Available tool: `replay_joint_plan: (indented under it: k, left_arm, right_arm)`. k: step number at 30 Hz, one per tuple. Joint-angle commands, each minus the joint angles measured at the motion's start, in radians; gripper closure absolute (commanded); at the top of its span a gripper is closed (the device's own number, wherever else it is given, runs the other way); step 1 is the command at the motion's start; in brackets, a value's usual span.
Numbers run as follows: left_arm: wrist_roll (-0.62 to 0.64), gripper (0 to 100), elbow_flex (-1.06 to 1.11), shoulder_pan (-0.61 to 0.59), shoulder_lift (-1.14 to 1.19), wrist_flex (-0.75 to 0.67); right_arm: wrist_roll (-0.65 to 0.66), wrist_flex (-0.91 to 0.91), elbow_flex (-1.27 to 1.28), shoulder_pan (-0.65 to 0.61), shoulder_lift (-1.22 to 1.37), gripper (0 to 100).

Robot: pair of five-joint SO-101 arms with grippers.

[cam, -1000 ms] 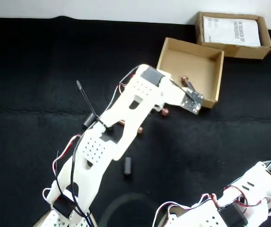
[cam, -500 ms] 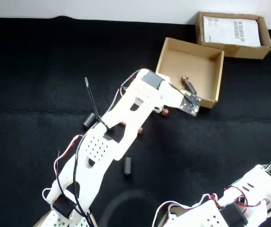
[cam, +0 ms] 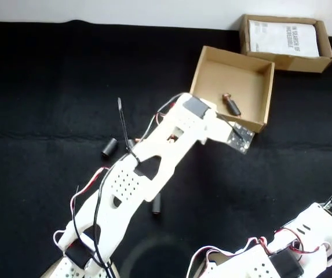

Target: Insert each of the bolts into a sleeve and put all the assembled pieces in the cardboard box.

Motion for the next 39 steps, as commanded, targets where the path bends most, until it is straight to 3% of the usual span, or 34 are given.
replay_joint_plan:
  k: [1, 9, 21, 27, 34, 39]
  left_arm:
    - [-0.101, 99, -0.024, 0.018, 0.021, -0.021]
    - [-0.080, 99, -0.051, -0.001, -0.005, -0.006]
    - [0.425, 99, -0.390, 0.048, -0.111, 0.267]
    - [0.732, 99, -0.644, 0.053, -0.113, 0.460]
    - [1.128, 99, -0.647, 0.024, -0.251, 0.474]
    - [1.274, 99, -0.648, 0.007, -0.349, 0.476]
  right_arm:
    - [0.015, -0.024, -0.007, 0.018, -0.012, 98.6]
    - [0.015, -0.024, -0.007, 0.012, -0.012, 98.9]
    - [0.005, -0.024, -0.015, -0.154, -0.010, 99.0]
    - [-0.276, -0.024, -0.059, -0.289, -0.010, 99.0]
    - [-0.526, -0.024, -0.119, -0.584, -0.010, 99.0]
    - [-0.605, -0.024, -0.140, -0.780, -0.010, 99.0]
